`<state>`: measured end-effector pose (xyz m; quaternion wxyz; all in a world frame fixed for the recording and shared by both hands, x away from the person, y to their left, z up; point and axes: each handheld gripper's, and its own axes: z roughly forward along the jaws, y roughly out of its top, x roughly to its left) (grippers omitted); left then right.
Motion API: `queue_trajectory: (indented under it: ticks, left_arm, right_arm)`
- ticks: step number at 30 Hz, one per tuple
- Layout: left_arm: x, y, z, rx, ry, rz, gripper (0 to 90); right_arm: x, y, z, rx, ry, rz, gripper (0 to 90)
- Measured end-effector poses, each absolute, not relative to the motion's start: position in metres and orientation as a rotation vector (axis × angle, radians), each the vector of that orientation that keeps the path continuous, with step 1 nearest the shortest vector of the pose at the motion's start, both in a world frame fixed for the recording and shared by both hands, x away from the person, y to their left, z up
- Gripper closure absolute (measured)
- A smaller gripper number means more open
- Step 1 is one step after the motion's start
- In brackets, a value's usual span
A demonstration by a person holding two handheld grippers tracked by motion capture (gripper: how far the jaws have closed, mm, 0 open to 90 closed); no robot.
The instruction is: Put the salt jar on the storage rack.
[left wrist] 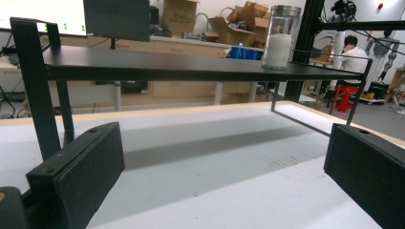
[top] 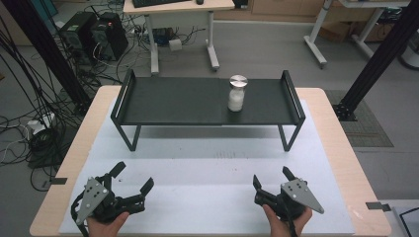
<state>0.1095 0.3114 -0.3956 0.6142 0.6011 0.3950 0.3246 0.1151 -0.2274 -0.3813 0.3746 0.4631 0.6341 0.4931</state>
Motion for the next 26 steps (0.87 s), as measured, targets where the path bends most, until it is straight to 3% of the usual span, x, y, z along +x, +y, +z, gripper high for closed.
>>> queue_trajectory:
  ticks: [26]
  left_arm:
    - [0.1095, 0.3118, -0.3963, 1.384, 0.91, 0.747, 0.3]
  right_arm:
    - [0.1125, -0.227, -0.38, 1.174, 1.61, 1.273, 7.7]
